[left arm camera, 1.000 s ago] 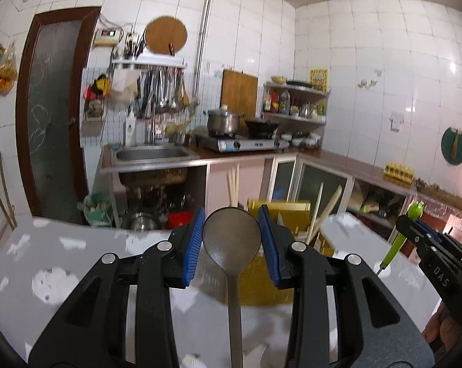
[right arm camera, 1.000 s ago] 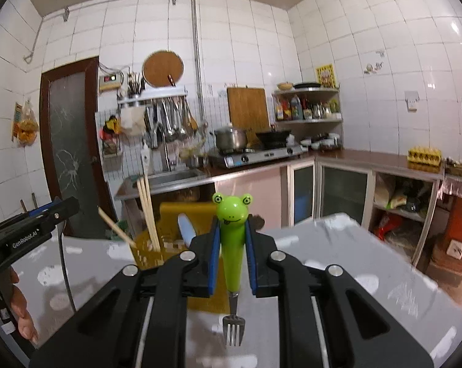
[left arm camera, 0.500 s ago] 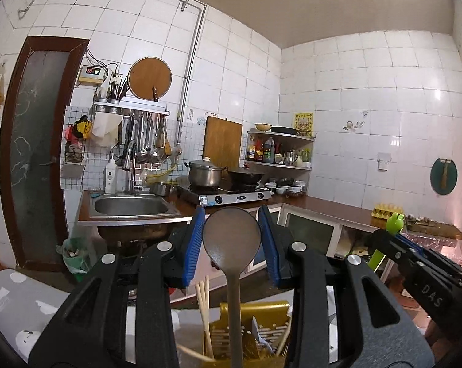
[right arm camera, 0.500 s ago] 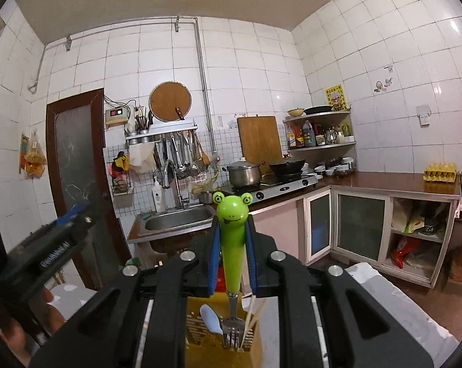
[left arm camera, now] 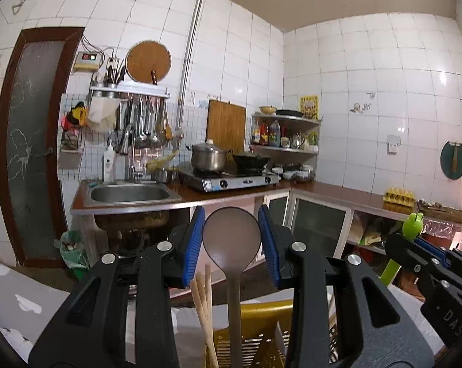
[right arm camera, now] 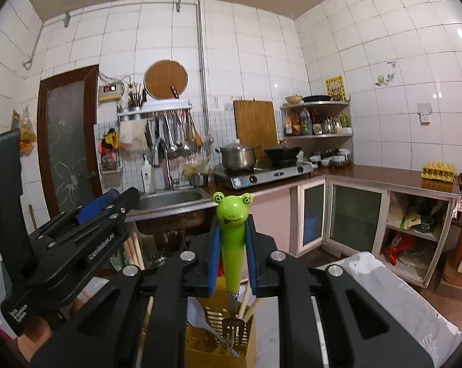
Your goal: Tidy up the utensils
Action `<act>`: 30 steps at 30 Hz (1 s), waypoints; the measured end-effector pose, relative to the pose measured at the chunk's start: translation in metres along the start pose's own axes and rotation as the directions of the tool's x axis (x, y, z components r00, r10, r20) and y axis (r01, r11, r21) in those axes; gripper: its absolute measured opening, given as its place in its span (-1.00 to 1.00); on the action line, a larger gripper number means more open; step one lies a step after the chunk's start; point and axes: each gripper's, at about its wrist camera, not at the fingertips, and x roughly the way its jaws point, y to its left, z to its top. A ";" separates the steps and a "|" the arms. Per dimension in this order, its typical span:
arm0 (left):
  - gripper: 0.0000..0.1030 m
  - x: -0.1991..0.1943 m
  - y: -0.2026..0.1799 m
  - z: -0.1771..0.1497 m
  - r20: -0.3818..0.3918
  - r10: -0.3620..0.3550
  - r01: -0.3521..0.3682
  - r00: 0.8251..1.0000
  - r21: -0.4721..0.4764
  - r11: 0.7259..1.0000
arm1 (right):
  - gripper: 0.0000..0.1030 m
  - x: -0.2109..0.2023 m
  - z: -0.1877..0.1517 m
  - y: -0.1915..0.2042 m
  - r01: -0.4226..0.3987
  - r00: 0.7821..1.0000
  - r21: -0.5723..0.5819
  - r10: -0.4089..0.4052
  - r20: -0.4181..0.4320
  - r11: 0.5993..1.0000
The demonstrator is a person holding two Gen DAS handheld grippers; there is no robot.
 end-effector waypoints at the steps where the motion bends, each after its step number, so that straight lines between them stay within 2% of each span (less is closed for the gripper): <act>1: -0.33 0.003 0.000 -0.004 -0.007 -0.001 0.001 1.000 0.002 1.000 | -0.70 0.002 -0.003 -0.001 0.005 1.000 -0.002 -0.005 -0.008 1.000; 10: -0.30 0.018 0.010 -0.036 -0.069 0.035 -0.035 0.997 0.003 0.999 | -0.69 0.021 -0.036 -0.006 0.028 0.994 -0.001 -0.028 -0.103 1.000; 14: 0.03 0.008 0.013 -0.037 -0.076 0.041 -0.040 0.996 0.009 0.999 | -0.69 0.030 -0.050 -0.011 0.038 0.988 0.012 -0.036 -0.150 0.999; 18: 0.21 -0.008 0.016 -0.032 -0.077 0.055 -0.053 0.996 0.025 0.998 | -0.63 0.035 -0.057 -0.021 0.038 0.980 0.036 -0.030 -0.194 0.999; 19: 0.30 -0.013 0.018 -0.029 -0.078 0.060 -0.058 0.995 0.025 0.998 | -0.59 0.036 -0.056 -0.024 0.038 0.977 0.044 -0.028 -0.212 0.998; 20: 0.38 -0.021 0.021 -0.025 -0.077 0.069 -0.067 0.995 0.020 0.998 | -0.36 0.037 -0.056 -0.028 0.041 0.972 0.053 -0.028 -0.232 0.998; 21: 0.43 -0.029 0.025 -0.022 -0.077 0.073 -0.073 0.994 0.009 0.997 | -0.01 0.036 -0.055 -0.032 0.039 0.969 0.070 -0.021 -0.245 0.997; 22: 0.52 -0.039 0.029 -0.019 -0.079 0.070 -0.070 0.994 -0.006 0.998 | 0.11 0.032 -0.053 -0.035 0.043 0.968 0.082 -0.021 -0.249 0.996; 25: 0.78 -0.069 0.038 -0.013 -0.068 0.080 -0.082 0.995 -0.025 0.996 | 0.13 0.015 -0.049 -0.040 0.047 0.969 0.070 -0.029 -0.246 0.996; 26: 0.85 -0.077 0.040 -0.012 -0.065 0.084 -0.086 0.994 -0.028 0.996 | 0.20 0.010 -0.048 -0.041 0.045 0.969 0.068 -0.027 -0.246 0.997; 30: 0.90 -0.118 0.044 -0.017 -0.085 0.076 -0.079 0.993 -0.027 0.997 | 0.55 -0.028 -0.051 -0.044 0.044 0.971 0.048 -0.031 -0.238 0.998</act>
